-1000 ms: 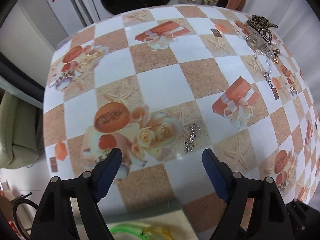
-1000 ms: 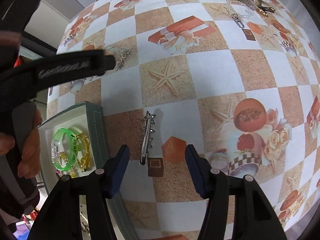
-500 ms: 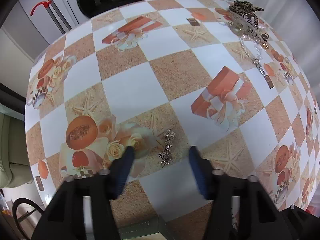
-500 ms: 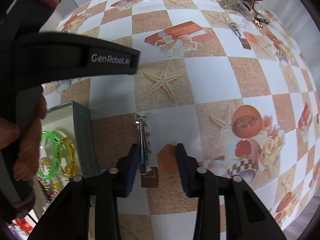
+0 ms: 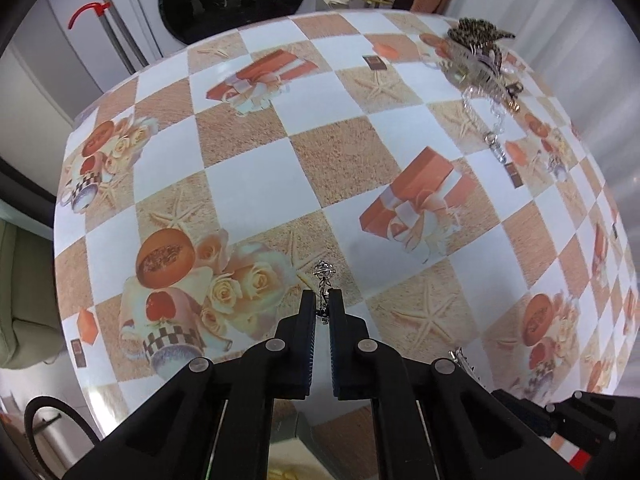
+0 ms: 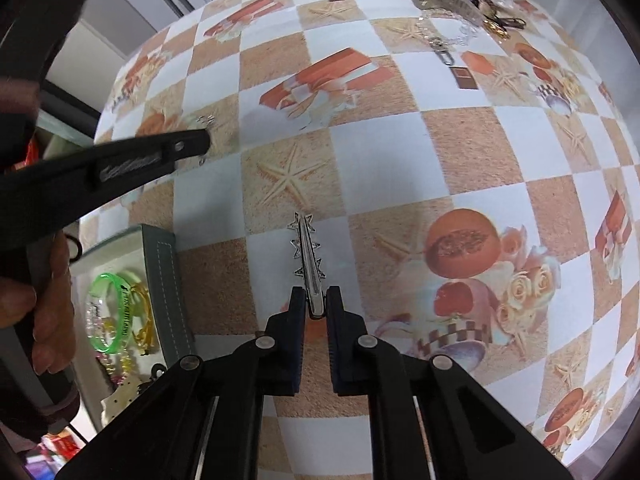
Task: Organize jewelry
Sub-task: 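Grasp the silver spiked barrette with the right tool while the left grasps the silver chain pendant, then carry the barrette into the tray with the right tool while the left releases the chain pendant there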
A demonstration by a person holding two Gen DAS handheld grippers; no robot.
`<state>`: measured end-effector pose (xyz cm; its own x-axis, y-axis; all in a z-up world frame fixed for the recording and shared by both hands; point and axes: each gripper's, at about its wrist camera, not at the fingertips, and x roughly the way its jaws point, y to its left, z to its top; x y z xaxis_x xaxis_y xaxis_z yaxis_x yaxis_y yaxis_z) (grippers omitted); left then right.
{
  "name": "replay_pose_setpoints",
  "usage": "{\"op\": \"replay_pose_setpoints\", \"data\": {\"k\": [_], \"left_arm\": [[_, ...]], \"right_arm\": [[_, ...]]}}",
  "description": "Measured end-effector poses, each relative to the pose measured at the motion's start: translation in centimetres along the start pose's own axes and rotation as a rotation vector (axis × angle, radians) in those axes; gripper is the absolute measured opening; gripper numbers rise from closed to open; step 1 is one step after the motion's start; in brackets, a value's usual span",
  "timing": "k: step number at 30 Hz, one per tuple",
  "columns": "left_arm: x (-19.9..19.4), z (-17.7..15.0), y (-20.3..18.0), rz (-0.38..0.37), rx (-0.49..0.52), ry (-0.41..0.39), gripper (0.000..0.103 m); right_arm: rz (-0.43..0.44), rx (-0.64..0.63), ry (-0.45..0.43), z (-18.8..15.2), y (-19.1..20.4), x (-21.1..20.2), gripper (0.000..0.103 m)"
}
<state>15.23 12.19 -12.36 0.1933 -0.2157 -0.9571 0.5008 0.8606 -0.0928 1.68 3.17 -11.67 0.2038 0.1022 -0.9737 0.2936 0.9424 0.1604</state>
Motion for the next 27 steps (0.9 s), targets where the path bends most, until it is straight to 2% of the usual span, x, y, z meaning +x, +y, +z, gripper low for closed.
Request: {"op": "replay_pose_setpoints", "data": {"k": [10, 20, 27], "left_arm": [[-4.1, -1.2, -2.1, -0.025, -0.04, -0.047, 0.011], [-8.4, -4.7, -4.2, -0.023, -0.097, -0.054, 0.011], [-10.4, -7.2, -6.0, -0.009, -0.184, -0.042, 0.011]], "right_arm": [[0.071, 0.005, -0.008, -0.1, -3.5, -3.9, 0.011], [0.115, -0.004, -0.007, 0.5, -5.9, -6.3, 0.011], [0.132, -0.043, -0.003, 0.6, -7.3, -8.3, 0.011]]}}
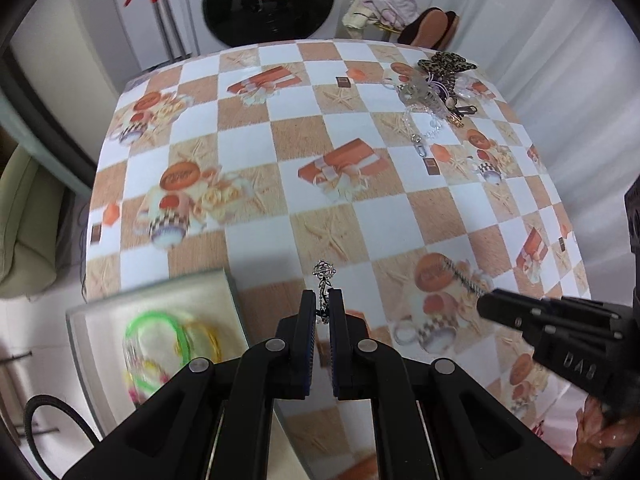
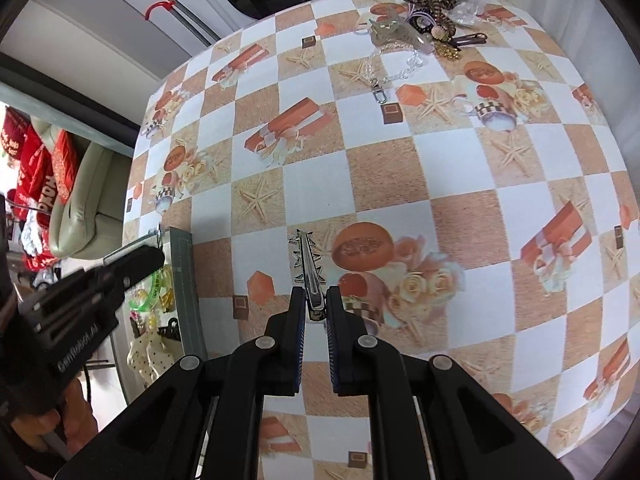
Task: Organize jewelry
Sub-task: 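Carry the barrette into the tray with the right tool while the left releases the chain pendant there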
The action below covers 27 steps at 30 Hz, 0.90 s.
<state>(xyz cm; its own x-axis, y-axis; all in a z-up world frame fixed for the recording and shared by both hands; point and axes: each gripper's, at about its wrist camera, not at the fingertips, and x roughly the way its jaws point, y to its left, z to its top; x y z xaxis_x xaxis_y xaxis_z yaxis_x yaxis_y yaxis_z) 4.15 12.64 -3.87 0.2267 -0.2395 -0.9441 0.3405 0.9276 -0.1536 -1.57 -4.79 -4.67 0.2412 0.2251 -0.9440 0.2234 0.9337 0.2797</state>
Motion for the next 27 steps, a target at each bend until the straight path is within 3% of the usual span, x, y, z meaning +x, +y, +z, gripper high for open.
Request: {"op": "replay_pose_setpoints", "data": {"k": [15, 27], "left_arm": [[-4.8, -5.6, -2.3, 0.059, -0.173, -0.035, 0.011], [-7.0, -10.5, -0.3, 0.116, -0.309, -0.06, 0.011]], "right_arm": [[0.062, -0.172, 0.025, -0.8, 0.2, -4.2, 0.011], [0.117, -0.31, 0.052, -3.1, 3.2, -4.9, 0.011]]}}
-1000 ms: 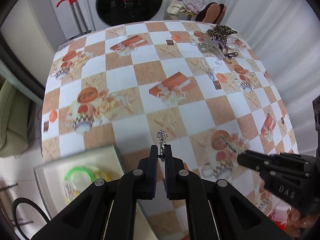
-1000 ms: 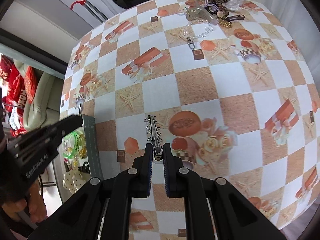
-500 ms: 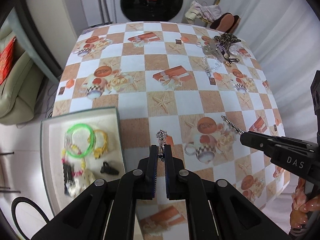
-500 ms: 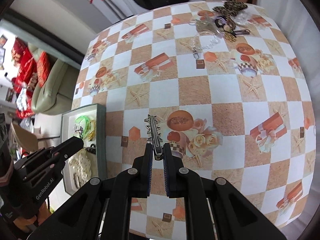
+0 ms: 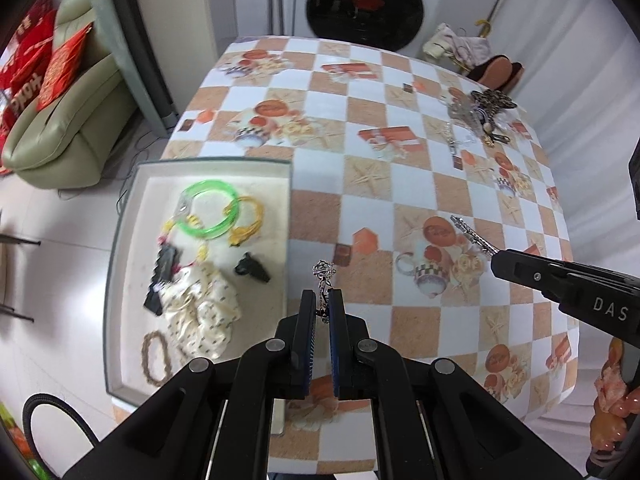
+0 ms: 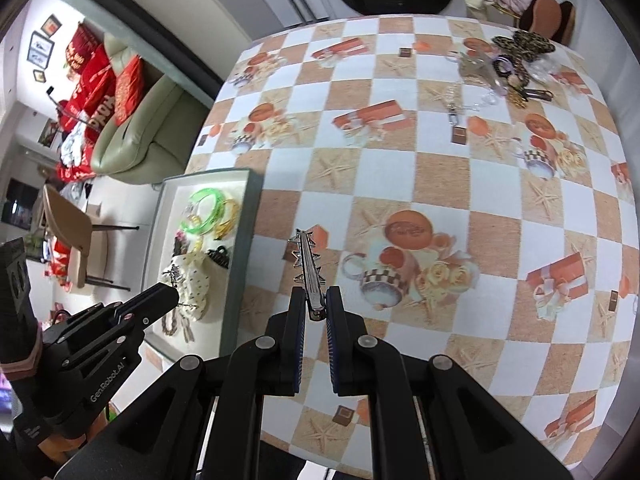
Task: Organize jewelry
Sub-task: 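Carry the barrette into the tray with the right tool while the left releases the chain pendant there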
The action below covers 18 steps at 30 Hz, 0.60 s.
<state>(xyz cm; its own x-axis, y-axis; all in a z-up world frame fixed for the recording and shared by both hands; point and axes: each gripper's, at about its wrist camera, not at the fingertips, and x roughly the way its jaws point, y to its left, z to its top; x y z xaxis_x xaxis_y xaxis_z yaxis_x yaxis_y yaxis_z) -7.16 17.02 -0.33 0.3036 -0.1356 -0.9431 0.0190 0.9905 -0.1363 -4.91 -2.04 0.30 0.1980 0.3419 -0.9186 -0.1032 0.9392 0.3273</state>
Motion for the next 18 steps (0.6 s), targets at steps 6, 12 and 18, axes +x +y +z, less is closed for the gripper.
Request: {"op": "replay_pose_setpoints", "data": {"k": [6, 12, 18], "left_arm": [[-0.1, -1.7, 3.2, -0.001, -0.013, 0.009, 0.011], [0.7, -3.4, 6.8, -0.005, -0.008, 0.039, 0.011], [1.3, -5.1, 11.4, 0.008, -0.038, 0.061, 0.011]], "right_arm": [[0.001, -0.025, 0.0, -0.9, 3.0, 1.0, 0.011], [-0.007, -0.026, -0.001, -2.1, 6.7, 2.5, 0.011], [-0.012, -0.038, 0.017, -3.1, 10.4, 4.8, 0.011]]}}
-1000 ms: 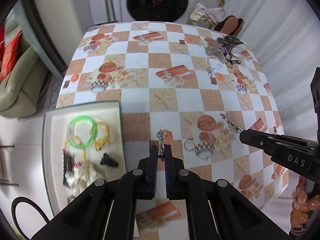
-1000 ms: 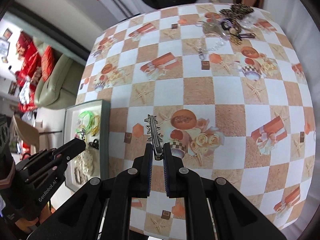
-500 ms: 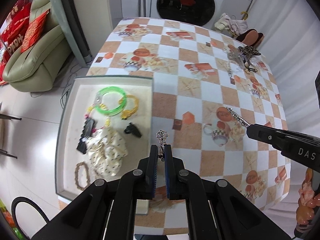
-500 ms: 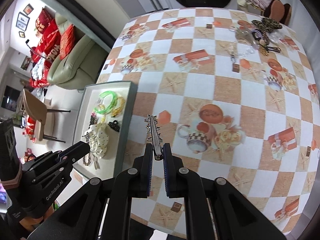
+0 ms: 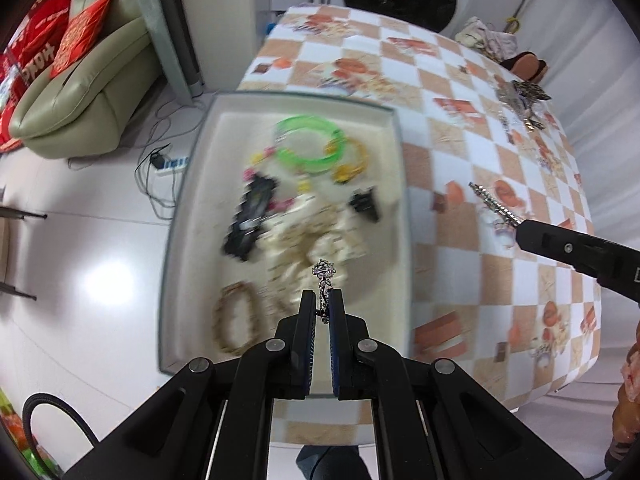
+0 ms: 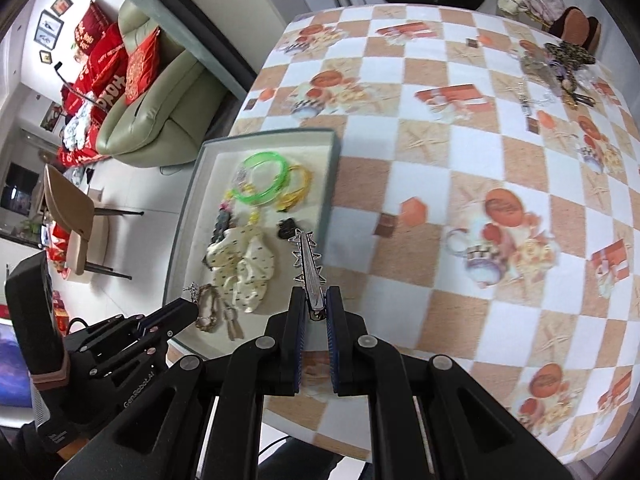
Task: Organize jewelry
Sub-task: 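Carry the barrette into the tray with the right tool while the left releases the chain pendant there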
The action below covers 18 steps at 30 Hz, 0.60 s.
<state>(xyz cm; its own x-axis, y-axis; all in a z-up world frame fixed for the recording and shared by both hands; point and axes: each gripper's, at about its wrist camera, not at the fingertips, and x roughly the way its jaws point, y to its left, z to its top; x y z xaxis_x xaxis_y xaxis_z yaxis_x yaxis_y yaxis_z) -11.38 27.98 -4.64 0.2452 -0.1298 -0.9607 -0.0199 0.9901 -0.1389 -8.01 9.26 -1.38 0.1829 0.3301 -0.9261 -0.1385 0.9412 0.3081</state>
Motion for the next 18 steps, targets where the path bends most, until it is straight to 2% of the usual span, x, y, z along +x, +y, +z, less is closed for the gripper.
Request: {"op": "replay_pose_setpoints", "data": {"k": [8, 18], "left_arm": [[1.0, -1.7, 4.3, 0.023, -0.053, 0.017, 0.011], [3.7, -2.8, 5.8, 0.042, -0.055, 0.053, 0.011]], "right_arm": [[-0.005, -0.05, 0.047, -0.7, 3.7, 2.8, 0.011], [-0.019, -0.059, 0.14, -2.8, 5.3, 6.8, 0.011]]}}
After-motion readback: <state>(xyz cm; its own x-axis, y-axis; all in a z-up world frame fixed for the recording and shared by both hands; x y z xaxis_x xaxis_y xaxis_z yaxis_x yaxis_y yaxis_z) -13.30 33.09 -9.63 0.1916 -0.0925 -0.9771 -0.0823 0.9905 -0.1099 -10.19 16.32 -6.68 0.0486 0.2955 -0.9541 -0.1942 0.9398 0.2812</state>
